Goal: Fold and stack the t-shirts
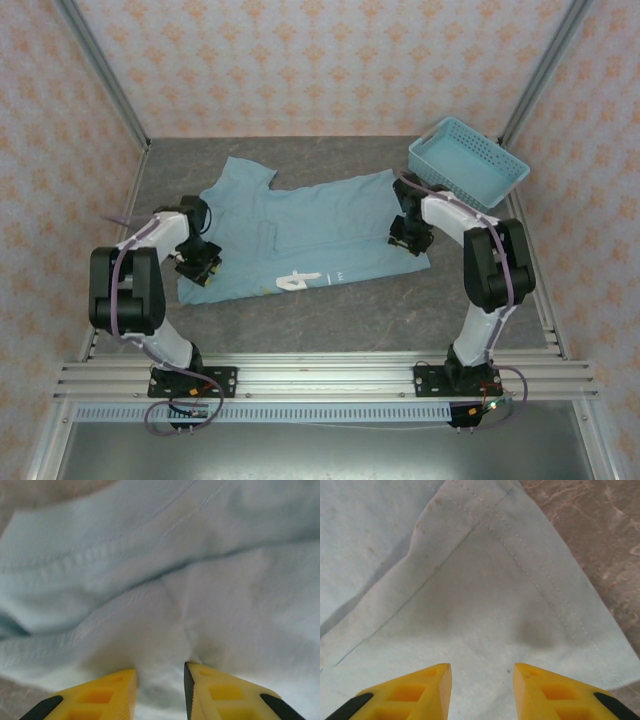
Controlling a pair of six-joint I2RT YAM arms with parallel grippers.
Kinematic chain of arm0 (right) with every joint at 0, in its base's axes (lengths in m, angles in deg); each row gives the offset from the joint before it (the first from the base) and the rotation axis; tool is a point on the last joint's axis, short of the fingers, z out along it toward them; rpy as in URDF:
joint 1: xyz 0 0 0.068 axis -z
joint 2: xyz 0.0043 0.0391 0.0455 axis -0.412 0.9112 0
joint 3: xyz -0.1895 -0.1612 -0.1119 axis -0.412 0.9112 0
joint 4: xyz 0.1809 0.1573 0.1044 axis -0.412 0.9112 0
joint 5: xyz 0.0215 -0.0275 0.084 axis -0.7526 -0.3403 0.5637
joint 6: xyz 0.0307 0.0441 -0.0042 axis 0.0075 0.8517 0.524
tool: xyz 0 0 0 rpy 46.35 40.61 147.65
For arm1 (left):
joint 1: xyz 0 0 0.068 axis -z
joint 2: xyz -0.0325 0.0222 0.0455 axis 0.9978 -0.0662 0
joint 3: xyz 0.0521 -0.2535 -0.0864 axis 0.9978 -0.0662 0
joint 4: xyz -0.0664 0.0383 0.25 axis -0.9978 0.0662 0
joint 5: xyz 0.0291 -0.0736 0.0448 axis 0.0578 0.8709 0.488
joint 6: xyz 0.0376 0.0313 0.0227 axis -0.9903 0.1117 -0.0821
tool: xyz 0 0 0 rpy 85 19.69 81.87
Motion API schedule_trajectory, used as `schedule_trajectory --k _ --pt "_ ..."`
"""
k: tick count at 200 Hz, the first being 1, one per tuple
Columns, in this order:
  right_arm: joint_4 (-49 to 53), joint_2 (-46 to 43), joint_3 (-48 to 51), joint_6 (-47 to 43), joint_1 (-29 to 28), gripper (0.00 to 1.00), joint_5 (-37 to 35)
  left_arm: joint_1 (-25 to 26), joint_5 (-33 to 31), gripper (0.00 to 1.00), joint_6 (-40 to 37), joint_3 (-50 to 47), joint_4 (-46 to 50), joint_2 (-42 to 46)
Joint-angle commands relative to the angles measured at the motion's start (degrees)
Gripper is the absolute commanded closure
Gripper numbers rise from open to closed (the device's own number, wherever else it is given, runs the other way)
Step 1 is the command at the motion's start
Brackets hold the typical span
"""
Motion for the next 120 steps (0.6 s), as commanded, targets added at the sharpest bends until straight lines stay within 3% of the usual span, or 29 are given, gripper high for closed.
schedule_trajectory --k 1,48,120 --pt "3.7 3.7 -2.2 0.8 0.1 0.63 -2.0 -0.8 -5.0 0.7 -3.3 1.1 -0.2 -3.0" --pt "8.4 2.0 2.4 1.5 0.0 0.64 -3.9 0.1 -9.5 0.7 -8.3 -0.9 0.5 -5.2" --pt "9.2 -8.1 16.6 6.4 -2.8 0.63 -1.3 5.0 -9.6 0.7 -11.3 -6.7 3.0 -0.1"
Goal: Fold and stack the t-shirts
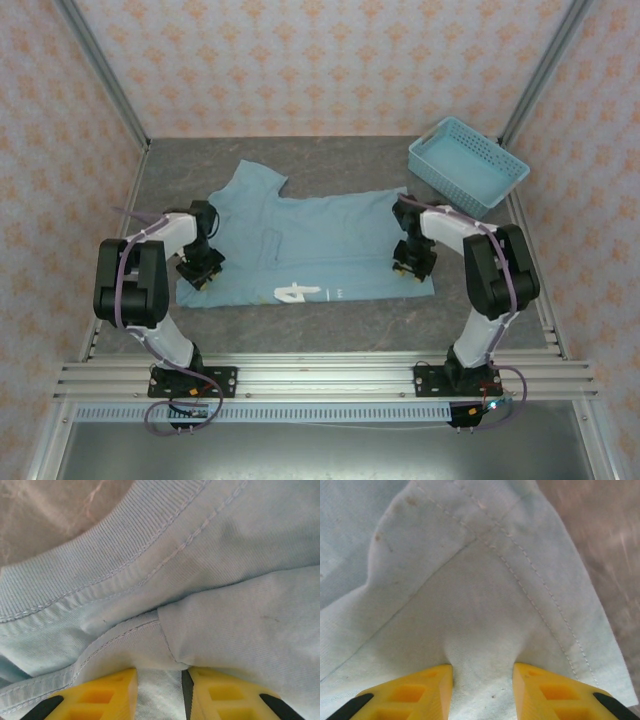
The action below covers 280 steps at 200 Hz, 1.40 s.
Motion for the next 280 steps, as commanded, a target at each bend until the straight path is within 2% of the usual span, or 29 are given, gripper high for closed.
schedule_trajectory --k 1,28,51,72,94,109,151,205,233,280 --pt "3.9 -2.5 4.8 3.0 -0.9 0.63 -1.2 1.6 -2.5 0.7 -1.5 -4.0 3.5 1.1" --pt "4.3 -6.2 8.5 5.3 -1.6 0.63 -0.5 2.6 -2.9 0.7 -1.3 -6.8 3.7 2.9" --pt "5.5 -10.7 9.6 7.3 -1.7 0.62 -0.7 2.7 -5.2 0.69 -1.8 -5.5 6.3 5.2" --pt "6.9 -14.3 6.6 8.2 -1.7 0.58 -2.5 2.7 -7.6 0.65 -2.8 0.3 9.6 6.7" --pt "3.3 -16.3 1.5 7.0 -1.2 0.46 -4.3 2.7 -7.3 0.57 -3.3 10.8 10.1 4.6" --pt "-1.1 -14.5 -2.5 4.3 0.1 0.43 -3.2 2.7 -5.7 0.55 -4.2 20.2 8.5 -0.3" --pt "-11.7 -4.6 -14.3 -5.0 4.5 0.43 0.8 3.4 -2.3 0.52 -9.4 48.9 4.7 -20.6" --pt "-11.5 5.8 -27.3 -9.8 6.7 0.42 2.7 3.8 -4.5 0.47 -14.9 78.5 3.3 -44.2" --pt "-11.0 6.8 -28.2 -9.5 6.9 0.43 3.4 4.3 -6.5 0.43 -15.9 86.9 0.2 -51.7" --pt "-10.7 5.5 -26.2 -9.2 7.2 0.43 4.0 5.9 -8.2 0.39 -16.0 92.6 -3.3 -58.8"
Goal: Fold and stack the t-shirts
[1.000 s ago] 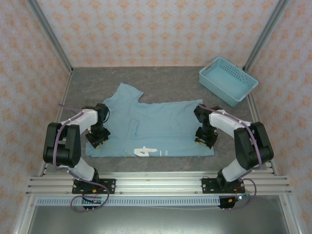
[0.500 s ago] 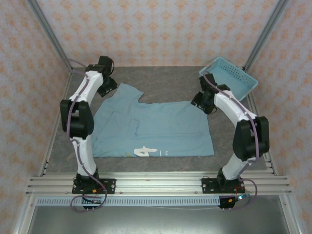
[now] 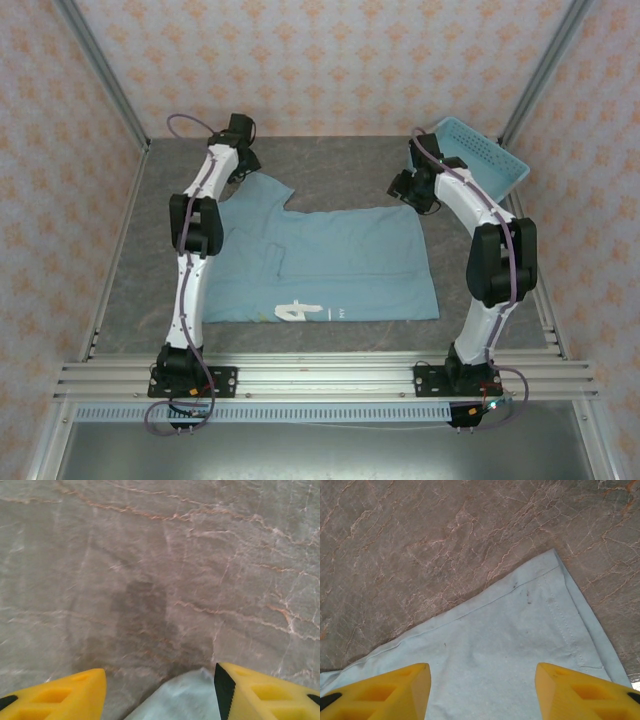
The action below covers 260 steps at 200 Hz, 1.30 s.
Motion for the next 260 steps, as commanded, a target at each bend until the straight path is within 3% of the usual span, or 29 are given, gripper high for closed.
schedule_trajectory --k 1,54,93,127,179,260 --pt "1.0 -0.8 0.4 -0.9 0.5 0.43 0.4 1.4 -3.0 0.39 -1.5 3.4 -2.4 -1.8" --pt "0.8 -0.3 2.0 -0.7 1.1 0.43 -1.2 3.3 -4.3 0.42 -1.0 4.8 5.4 -5.0" --pt "5.3 4.7 -2.1 2.2 1.4 0.43 -8.3 3.5 -1.4 0.72 -0.9 3.7 8.0 -5.2" --pt "3.0 8.7 -3.7 5.7 1.4 0.43 -11.4 3.9 -0.4 1.0 -1.5 3.6 7.5 -3.1" --pt "-1.3 14.2 -7.7 6.1 1.6 0.45 -15.8 4.7 0.2 1.0 -2.1 1.5 5.6 3.6" --pt "2.7 21.3 -13.0 6.8 1.8 0.57 -16.2 4.6 1.9 1.0 -2.1 0.6 6.6 6.6"
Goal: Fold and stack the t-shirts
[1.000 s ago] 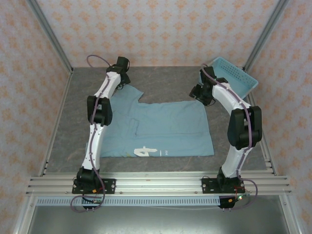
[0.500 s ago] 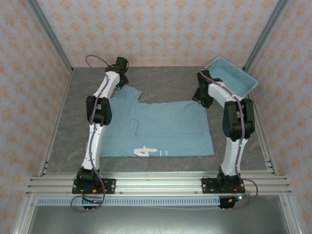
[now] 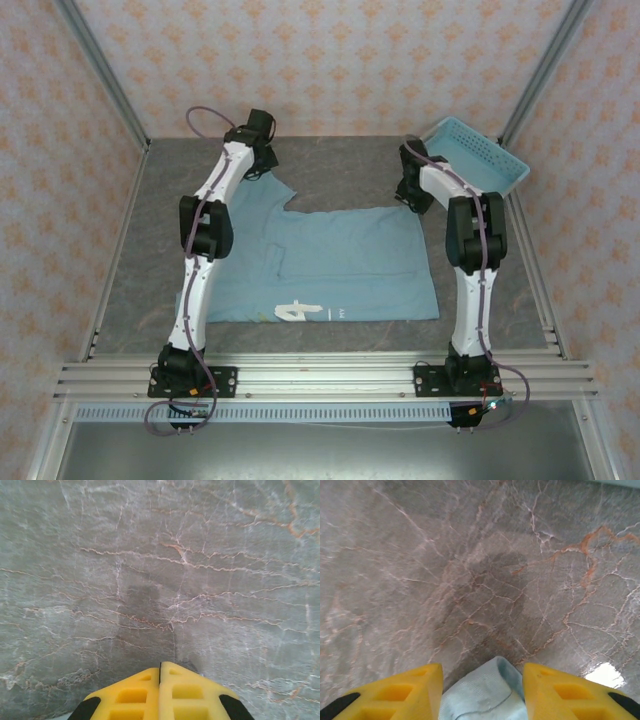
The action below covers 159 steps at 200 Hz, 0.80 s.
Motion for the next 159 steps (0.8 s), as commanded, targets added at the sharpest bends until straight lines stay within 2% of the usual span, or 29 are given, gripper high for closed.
schedule_trajectory --k 1,28,61,81,108,159 --pt "2.0 1.1 -1.4 0.9 0.3 0.57 -2.0 -0.5 0.0 1.0 -0.4 -1.1 2.4 3.6" --pt "2.5 2.5 -2.6 0.3 0.3 0.65 -1.8 -0.5 0.0 1.0 -0.7 -1.2 2.8 4.0" --pt "3.6 1.8 -2.8 -0.5 0.3 0.92 -2.8 -0.5 -1.2 1.0 -1.7 -1.5 3.4 5.5" --pt "3.6 0.1 -2.1 -1.1 0.3 1.0 -3.3 -0.5 -2.2 1.0 -2.2 -2.3 4.2 7.0" --pt "3.3 -2.6 -1.2 -2.5 0.2 1.0 -3.1 -0.5 -3.1 1.0 -2.5 -6.8 4.1 11.3" --pt "4.2 -6.4 1.1 -5.8 0.1 1.0 -1.2 -0.9 -3.7 1.0 -2.9 -21.3 3.1 23.3"
